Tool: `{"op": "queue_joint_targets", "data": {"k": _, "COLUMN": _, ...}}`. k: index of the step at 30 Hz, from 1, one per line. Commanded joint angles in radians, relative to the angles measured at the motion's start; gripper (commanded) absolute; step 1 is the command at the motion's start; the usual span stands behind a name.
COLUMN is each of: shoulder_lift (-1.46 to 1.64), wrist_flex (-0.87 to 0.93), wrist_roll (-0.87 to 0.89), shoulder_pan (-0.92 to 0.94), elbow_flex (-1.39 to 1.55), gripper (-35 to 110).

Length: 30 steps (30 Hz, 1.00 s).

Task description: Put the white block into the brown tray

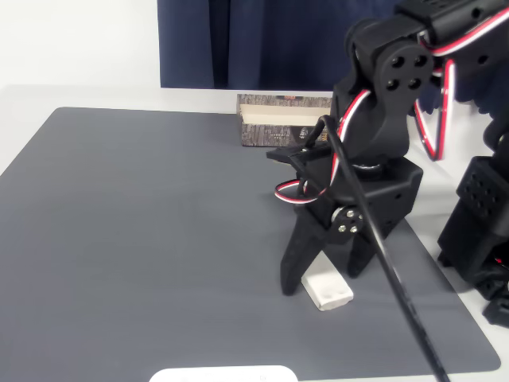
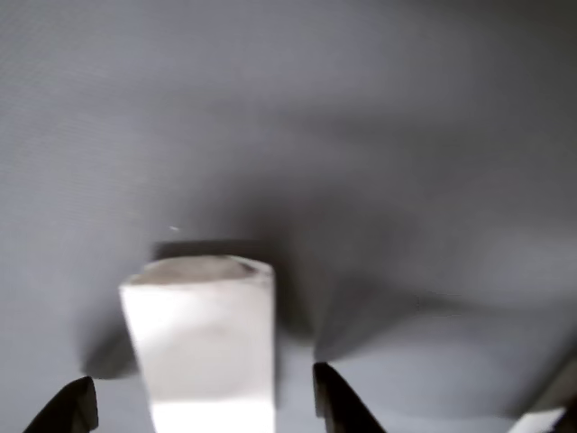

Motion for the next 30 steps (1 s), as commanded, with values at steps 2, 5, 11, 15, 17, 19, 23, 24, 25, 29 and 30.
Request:
{"op": "queue_joint_targets", "data": {"k": 2, "shoulder_lift": 0.005, "wrist_flex": -0.003, "wrist_roll": 0.008, "shoulder_pan": 0.0, "elbow_flex": -0.014, "gripper": 51}}
{"op": "queue_joint_targets", "data": {"k": 5, "shoulder_lift": 0.005, "wrist_flex": -0.003, "wrist_roll": 0.008, "shoulder_pan": -0.003, "elbow_flex": -0.014, "gripper": 49}}
{"op": "queue_joint_targets", "data": {"k": 11, "shoulder_lift": 0.005, "wrist_flex": -0.011, "wrist_roll": 0.009, "shoulder_pan": -0.002, "elbow_flex": -0.009, "gripper": 48}}
{"op": "queue_joint_targets", "data": {"k": 15, "shoulder_lift": 0.008, "wrist_flex": -0.011, "wrist_roll": 0.009, "shoulder_pan": -0.002, "elbow_flex": -0.002, "gripper": 48}}
{"op": "queue_joint_targets", "data": {"k": 17, "shoulder_lift": 0.008, "wrist_flex": -0.012, "wrist_roll": 0.017, "shoulder_pan": -0.002, "elbow_flex": 0.0, "gripper": 48}}
{"op": "queue_joint_targets", "data": {"k": 19, "shoulder_lift": 0.008, "wrist_flex": -0.014, "wrist_roll": 0.018, "shoulder_pan": -0.002, "elbow_flex": 0.003, "gripper": 47}}
{"op": "queue_joint_targets", "data": {"k": 23, "shoulder_lift": 0.009, "wrist_flex": -0.018, "wrist_roll": 0.018, "shoulder_pan": -0.002, "elbow_flex": 0.006, "gripper": 46}}
{"op": "queue_joint_targets", "data": {"k": 24, "shoulder_lift": 0.009, "wrist_flex": -0.018, "wrist_roll": 0.017, "shoulder_pan": -0.002, "elbow_flex": 0.006, "gripper": 46}}
{"op": "queue_joint_targets", "data": {"k": 25, "shoulder_lift": 0.009, "wrist_flex": -0.018, "wrist_roll": 0.014, "shoulder_pan": -0.002, "elbow_flex": 0.006, "gripper": 46}}
{"op": "queue_joint_targets", "data": {"k": 29, "shoulder_lift": 0.009, "wrist_flex": -0.02, "wrist_roll": 0.011, "shoulder_pan": -0.003, "elbow_flex": 0.008, "gripper": 45}}
{"op": "queue_joint_targets", "data": {"k": 30, "shoulder_lift": 0.008, "wrist_flex": -0.025, "wrist_roll": 0.009, "shoulder_pan": -0.005, "elbow_flex": 0.008, "gripper": 45}}
